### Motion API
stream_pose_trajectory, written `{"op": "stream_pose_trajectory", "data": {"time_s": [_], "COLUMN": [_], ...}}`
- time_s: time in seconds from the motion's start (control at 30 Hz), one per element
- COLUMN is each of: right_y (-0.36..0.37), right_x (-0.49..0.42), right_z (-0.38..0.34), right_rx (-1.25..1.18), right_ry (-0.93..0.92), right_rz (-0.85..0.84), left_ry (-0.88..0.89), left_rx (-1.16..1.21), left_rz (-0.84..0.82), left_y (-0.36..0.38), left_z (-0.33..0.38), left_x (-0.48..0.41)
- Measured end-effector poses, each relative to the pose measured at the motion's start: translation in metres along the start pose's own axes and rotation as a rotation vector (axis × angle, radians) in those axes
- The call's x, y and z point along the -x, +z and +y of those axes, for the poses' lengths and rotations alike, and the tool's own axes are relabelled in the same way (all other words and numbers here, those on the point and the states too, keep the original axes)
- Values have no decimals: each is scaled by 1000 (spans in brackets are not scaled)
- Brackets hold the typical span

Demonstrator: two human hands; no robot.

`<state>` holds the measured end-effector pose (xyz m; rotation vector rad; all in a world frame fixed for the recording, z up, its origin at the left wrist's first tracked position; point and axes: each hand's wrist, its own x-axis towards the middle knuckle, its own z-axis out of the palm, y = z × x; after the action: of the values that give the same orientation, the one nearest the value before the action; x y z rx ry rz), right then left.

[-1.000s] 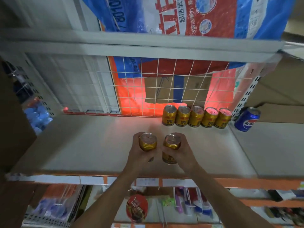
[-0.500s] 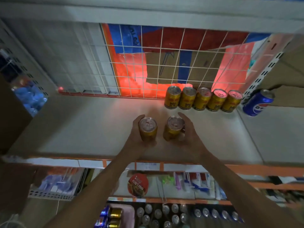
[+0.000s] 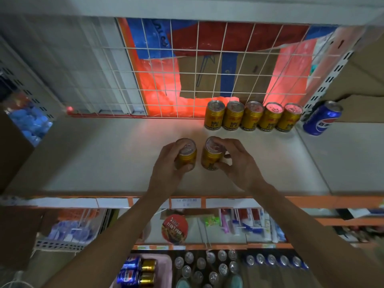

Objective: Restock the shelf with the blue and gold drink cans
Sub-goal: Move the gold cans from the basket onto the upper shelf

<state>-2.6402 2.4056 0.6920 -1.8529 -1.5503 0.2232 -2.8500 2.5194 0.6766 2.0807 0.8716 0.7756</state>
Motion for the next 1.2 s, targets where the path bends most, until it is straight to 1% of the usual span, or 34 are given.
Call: {"op": "stream_pose_trajectory", "data": {"time_s": [0.1,0.3,0.43,0.57,0.7,0.83,1.0,1.1,1.2], "right_y": [6,24,32,39,45,50,53,54,55], "right_x": [-7,-26,-40,-56,-71,-93,-123,-133,-138], "right_z": [-1,1,3,5,12,19,22,23,23], "right_rx": [13,36,59,175,295,421,596,644,654], "right_ry": [-27,-45,-96,-169,-194,-241,-301,-315,-307], "right_rz": [-8,12,64,97,131,137,209,254,293], "left_ry": [32,82,116,102,62,67,26,10,-6], "left_rx": [-54,32,-54,-86,-111,-169,-238,-279,-267], "left_rz": [4,-56,-69,-23,24,59,95,103,124], "left_y": [-2,-12,-13,-11,-10,-13,-12,-8,-5], "left_z": [-5,-17,-25,-30,-34,-39,-42,-43,-42], "left_x": [-12,-38,-56,-71,-85,-101,-123,-131,-137]}}
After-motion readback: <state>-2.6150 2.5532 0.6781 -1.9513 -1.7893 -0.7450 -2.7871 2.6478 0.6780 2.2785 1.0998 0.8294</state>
